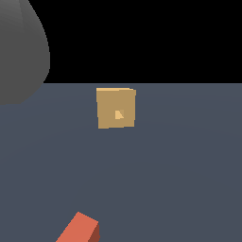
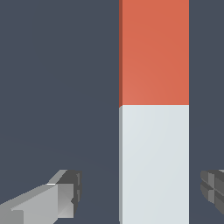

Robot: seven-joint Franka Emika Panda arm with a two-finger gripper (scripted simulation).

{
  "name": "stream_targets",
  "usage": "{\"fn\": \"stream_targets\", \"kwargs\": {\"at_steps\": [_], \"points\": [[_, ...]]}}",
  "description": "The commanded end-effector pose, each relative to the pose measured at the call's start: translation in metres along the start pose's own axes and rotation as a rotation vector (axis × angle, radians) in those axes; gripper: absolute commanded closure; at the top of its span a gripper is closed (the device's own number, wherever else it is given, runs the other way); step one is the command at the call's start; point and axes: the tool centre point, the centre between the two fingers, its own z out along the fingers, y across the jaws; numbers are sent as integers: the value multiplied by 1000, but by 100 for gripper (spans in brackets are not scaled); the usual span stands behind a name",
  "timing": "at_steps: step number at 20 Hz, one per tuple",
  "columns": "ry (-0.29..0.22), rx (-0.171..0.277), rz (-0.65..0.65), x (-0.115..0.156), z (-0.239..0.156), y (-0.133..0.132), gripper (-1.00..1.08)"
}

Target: Insert the peg into the horizontal hole in a box.

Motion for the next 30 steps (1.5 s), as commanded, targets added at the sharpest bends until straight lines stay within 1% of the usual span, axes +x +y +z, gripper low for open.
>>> {"fn": "stream_targets", "kwargs": {"at_steps": [1, 2, 3, 14, 18, 21, 24, 27, 30], "points": [[0, -2, 0, 0, 4, 1, -92], [0, -2, 0, 0, 4, 1, -92], [0, -2, 0, 0, 4, 1, 108], [0, -2, -1, 0, 3, 1, 108], [0, -2, -18, 12, 2, 3, 108], [0, -2, -46, 32, 0, 6, 108], [0, -2, -87, 61, -3, 9, 108], [-1, -2, -141, 100, -8, 11, 108], [-1, -3, -210, 149, -13, 10, 108]]}}
